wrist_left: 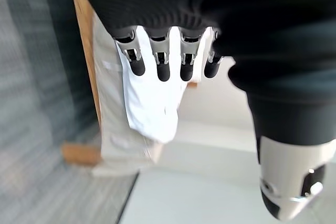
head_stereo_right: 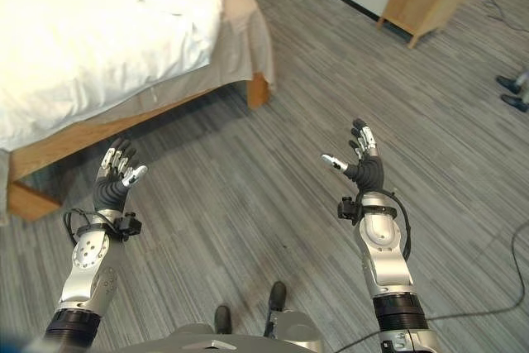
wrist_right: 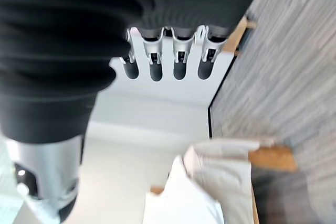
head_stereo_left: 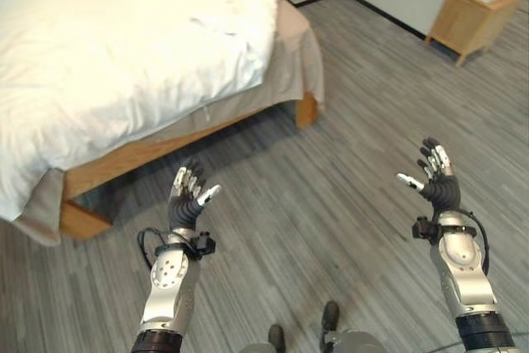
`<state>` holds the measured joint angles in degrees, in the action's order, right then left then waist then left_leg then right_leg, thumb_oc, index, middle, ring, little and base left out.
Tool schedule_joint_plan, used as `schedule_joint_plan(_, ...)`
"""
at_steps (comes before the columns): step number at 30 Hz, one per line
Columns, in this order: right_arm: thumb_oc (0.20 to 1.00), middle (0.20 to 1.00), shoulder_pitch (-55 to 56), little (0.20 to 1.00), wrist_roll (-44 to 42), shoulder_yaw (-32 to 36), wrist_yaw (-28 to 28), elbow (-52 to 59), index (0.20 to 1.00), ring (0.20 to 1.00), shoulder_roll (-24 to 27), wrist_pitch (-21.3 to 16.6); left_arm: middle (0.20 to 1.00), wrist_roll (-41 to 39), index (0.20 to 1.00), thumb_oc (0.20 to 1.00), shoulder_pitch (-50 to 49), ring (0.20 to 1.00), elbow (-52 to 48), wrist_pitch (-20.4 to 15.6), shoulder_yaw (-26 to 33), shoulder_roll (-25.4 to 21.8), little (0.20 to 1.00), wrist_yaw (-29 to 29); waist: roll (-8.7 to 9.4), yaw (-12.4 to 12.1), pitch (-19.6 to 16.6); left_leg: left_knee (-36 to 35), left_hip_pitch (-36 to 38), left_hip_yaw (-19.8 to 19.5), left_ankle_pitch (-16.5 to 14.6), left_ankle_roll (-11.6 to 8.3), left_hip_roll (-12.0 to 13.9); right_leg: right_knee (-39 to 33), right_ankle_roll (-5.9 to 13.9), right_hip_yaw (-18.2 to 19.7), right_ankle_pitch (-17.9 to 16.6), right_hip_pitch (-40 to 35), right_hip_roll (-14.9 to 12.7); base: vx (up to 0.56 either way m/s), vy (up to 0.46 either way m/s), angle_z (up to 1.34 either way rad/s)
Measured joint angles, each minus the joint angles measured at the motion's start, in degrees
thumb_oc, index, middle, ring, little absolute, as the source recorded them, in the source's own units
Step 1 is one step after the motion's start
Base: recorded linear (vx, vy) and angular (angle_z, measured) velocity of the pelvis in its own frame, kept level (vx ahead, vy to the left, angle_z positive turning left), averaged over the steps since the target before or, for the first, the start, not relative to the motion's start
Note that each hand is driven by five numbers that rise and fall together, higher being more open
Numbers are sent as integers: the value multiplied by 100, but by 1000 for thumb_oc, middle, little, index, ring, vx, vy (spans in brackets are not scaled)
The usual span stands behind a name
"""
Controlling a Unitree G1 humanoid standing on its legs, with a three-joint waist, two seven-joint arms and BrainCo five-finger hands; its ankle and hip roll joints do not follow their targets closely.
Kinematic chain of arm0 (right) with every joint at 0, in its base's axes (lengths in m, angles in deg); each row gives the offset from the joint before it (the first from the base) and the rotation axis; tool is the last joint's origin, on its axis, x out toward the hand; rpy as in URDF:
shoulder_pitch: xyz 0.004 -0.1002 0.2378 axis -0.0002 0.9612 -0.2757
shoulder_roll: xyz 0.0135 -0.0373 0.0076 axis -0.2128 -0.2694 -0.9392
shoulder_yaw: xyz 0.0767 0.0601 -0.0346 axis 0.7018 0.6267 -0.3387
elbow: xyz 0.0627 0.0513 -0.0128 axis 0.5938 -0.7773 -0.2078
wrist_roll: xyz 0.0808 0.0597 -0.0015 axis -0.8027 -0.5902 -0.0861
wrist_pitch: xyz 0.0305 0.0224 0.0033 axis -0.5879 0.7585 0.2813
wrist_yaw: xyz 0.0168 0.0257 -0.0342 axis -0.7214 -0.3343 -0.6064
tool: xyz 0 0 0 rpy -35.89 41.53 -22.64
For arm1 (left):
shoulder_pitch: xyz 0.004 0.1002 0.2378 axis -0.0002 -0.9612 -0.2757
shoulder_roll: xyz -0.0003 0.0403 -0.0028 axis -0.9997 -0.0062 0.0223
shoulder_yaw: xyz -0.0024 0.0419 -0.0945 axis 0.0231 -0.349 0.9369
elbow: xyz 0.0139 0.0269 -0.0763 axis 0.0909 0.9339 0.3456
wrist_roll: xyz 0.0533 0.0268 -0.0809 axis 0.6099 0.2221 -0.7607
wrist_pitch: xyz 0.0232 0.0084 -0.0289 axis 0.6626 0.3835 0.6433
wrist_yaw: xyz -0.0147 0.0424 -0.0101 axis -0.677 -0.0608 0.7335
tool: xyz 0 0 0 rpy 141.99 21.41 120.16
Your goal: Making the bed.
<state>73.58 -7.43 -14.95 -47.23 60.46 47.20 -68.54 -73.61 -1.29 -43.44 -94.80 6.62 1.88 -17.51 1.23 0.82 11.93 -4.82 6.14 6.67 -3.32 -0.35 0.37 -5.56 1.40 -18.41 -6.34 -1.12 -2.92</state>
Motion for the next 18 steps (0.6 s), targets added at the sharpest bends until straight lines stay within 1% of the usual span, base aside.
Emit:
schedule_joint_plan(2,1000,1000,13,1000,1,-35,-6,0,1000,1000,-13,0,1000,10,1000,1000,-62,1000,-6,52,2,-74,1000,3,67,-100,-12,0,11,-71,26,28,-31,17,51,2,35,-15,-31,32,54,14)
schedule_joint_plan(3,1000,1000,16,1000,5,-80,-15,-1,1000,1000,-13,2,1000,86,1000,1000,-112,1000,-5,68,2,-138,1000,1,89,-124,-6,5,10,-80,29,33,-34,125,100,1,76,26,-56,15,74,10)
schedule_joint_plan(4,1000,1000,24,1000,7,-125,-32,-3,1000,1000,-9,7,1000,202,1000,1000,-155,1000,-5,114,0,-177,1000,1,91,-115,-6,14,4,-94,31,35,-31,364,191,4,146,133,-101,1,80,27)
schedule_joint_plan(5,1000,1000,113,1000,38,-197,-149,-12,1000,1000,-13,68,1000,276,1000,1000,-165,1000,6,182,-5,-196,1000,-5,77,-71,-2,132,-27,-90,67,67,-38,1596,450,204,427,674,-329,30,113,31)
schedule_joint_plan(6,1000,1000,148,1000,48,-215,-178,-12,1000,1000,-11,74,1000,375,1000,1000,-159,1000,9,181,-9,-220,1000,-11,81,-48,1,169,-38,-92,69,71,-59,2124,561,371,506,903,-420,146,54,34)
schedule_joint_plan(7,1000,1000,152,1000,48,-286,-203,-12,1000,1000,-9,75,1000,406,1000,1000,-167,1000,15,179,-8,-247,1000,-24,104,-20,16,195,-53,-109,67,70,-99,2767,622,536,547,1208,-544,248,1,27)
schedule_joint_plan(8,1000,1000,152,1000,50,-458,-245,-19,1000,1000,-81,74,1000,459,1000,1000,-200,1000,42,187,-44,-313,1000,-76,129,90,94,375,-176,-130,-213,278,-108,3691,782,791,671,1900,-765,308,-63,22)
schedule_joint_plan(9,1000,1000,184,1000,51,-529,-267,-56,1000,1000,-98,111,1000,460,1000,1000,-219,1000,51,229,-118,-347,1000,-81,124,82,113,405,-201,-116,-223,260,-108,3452,764,718,749,1943,-850,318,-83,8)
schedule_joint_plan(10,1000,1000,232,1000,51,-632,-293,-76,1000,1000,-110,196,1000,465,1000,1000,-262,1000,58,288,-165,-383,1000,-71,119,65,123,382,-174,-112,-263,261,-126,2842,768,604,732,2068,-975,339,-113,-8)
schedule_joint_plan(11,1000,1000,240,1000,51,-647,-316,-72,1000,1000,-127,213,1000,476,1000,1000,-260,1000,78,308,-159,-392,1000,-78,140,71,122,382,-173,-118,-251,253,-143,2422,775,547,720,2072,-1025,397,-135,-7)
schedule_joint_plan(12,1000,1000,259,1000,50,-646,-342,-73,1000,1000,-147,216,1000,497,1000,1000,-242,1000,108,323,-150,-409,1000,-82,158,108,129,369,-161,-155,-228,217,-164,1856,801,462,654,2025,-1059,391,-134,4)
schedule_joint_plan(13,1000,1000,299,1000,49,-656,-363,-74,1000,1000,-158,218,1000,601,1000,1000,-183,1000,219,323,-101,-403,1000,-85,180,218,134,358,-160,-208,-267,194,-174,1300,824,447,470,2078,-1086,393,-145,18)
schedule_joint_plan(15,1000,1000,308,1000,48,-650,-375,-130,1000,1000,-159,237,1000,629,1000,1000,-92,1000,340,355,-117,-406,1000,-83,153,413,169,292,-88,-342,-276,187,-155,551,813,269,148,1988,-1036,312,-141,32)
schedule_joint_plan(16,1000,1000,280,1000,48,-650,-376,-229,1000,1000,-162,238,1000,630,1000,1000,-26,1000,423,357,-130,-399,1000,-83,174,496,157,293,-62,-363,-290,168,-158,298,842,212,-10,1962,-1013,247,-119,36)
schedule_joint_plan(17,1000,1000,275,1000,49,-630,-374,-420,1000,1000,-163,249,1000,638,1000,1000,88,1000,532,371,-174,-387,1000,-84,169,594,164,267,48,-431,-383,95,-151,41,850,111,-158,1933,-988,520,-224,34)
schedule_joint_plan(18,1000,1000,318,1000,49,-639,-378,-604,1000,1000,-169,280,1000,674,1000,1000,113,1000,552,368,-102,-296,1000,-97,198,666,132,240,202,-456,-525,-8,-138,183,806,72,-266,1960,-1003,427,-159,25)
